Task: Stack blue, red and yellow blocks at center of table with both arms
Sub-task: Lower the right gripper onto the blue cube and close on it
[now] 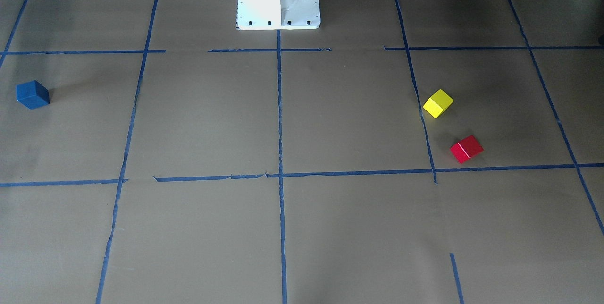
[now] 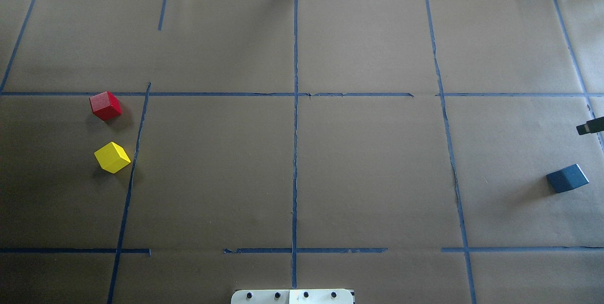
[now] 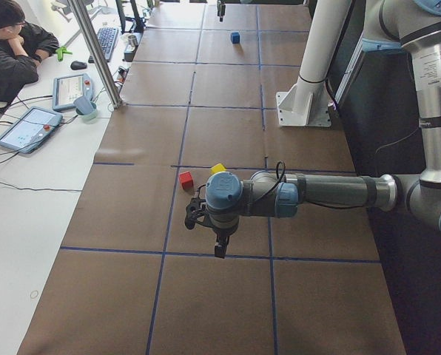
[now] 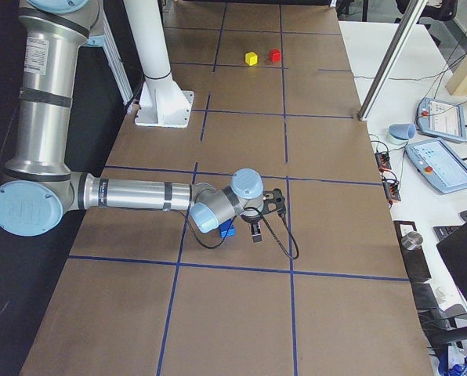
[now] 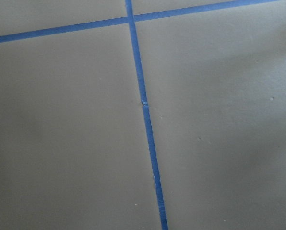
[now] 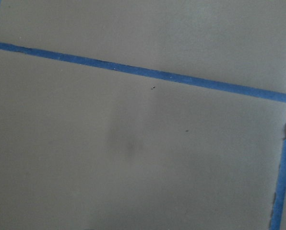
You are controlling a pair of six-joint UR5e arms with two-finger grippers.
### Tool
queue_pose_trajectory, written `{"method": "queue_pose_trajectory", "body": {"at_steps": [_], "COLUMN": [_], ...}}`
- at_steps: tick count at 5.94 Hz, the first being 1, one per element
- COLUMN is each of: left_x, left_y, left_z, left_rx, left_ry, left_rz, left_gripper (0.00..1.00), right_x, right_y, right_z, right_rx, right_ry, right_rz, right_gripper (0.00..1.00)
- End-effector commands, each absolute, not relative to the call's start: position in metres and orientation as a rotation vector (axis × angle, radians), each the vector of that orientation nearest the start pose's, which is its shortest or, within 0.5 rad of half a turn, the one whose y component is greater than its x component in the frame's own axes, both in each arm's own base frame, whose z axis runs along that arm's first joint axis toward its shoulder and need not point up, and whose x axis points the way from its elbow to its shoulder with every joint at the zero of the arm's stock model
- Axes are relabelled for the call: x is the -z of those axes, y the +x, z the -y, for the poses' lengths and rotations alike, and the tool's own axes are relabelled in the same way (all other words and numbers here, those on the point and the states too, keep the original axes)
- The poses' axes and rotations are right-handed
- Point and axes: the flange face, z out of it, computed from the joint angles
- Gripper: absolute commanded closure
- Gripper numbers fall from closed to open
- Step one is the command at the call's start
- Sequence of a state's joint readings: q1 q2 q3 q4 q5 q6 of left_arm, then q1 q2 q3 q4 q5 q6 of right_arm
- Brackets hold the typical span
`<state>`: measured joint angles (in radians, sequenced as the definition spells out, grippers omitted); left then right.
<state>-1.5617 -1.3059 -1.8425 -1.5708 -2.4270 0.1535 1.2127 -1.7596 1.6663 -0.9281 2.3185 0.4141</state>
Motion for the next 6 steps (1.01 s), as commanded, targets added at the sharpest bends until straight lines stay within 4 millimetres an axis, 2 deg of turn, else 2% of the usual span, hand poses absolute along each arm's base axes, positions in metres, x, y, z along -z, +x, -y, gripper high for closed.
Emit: {"method": "queue_pose_trajectory", "body": {"at_steps": [1, 2, 5, 6], "left_x": [-0.635, -0.635, -0.636, -0.636], "left_y": [-0.054, -0.054, -0.054, -0.054], "left_z": [0.381, 0.381, 0.381, 0.381], "left_rx": [-0.155, -0.155, -0.154, -0.153], "left_ry": [0.068, 0.068, 0.065, 0.063], "left_rz": [-0.856, -0.856, -0.856, -0.856], "left_gripper": [0.00, 0.00, 0.00, 0.00], "right_x": [-0.624, -0.623, -0.631, -0.656], "right_y": [-0.111, -0.111, -0.147, -0.164], "right_z": [0.388, 0.379, 0.367, 0.358], "right_rx": [0.196, 0.187, 0.242, 0.280], "right_ry": [0.191, 0.198, 0.175, 0.142], "right_rz": [0.839, 0.849, 0.806, 0.753], "right_gripper": [0.00, 0.00, 0.00, 0.00]}}
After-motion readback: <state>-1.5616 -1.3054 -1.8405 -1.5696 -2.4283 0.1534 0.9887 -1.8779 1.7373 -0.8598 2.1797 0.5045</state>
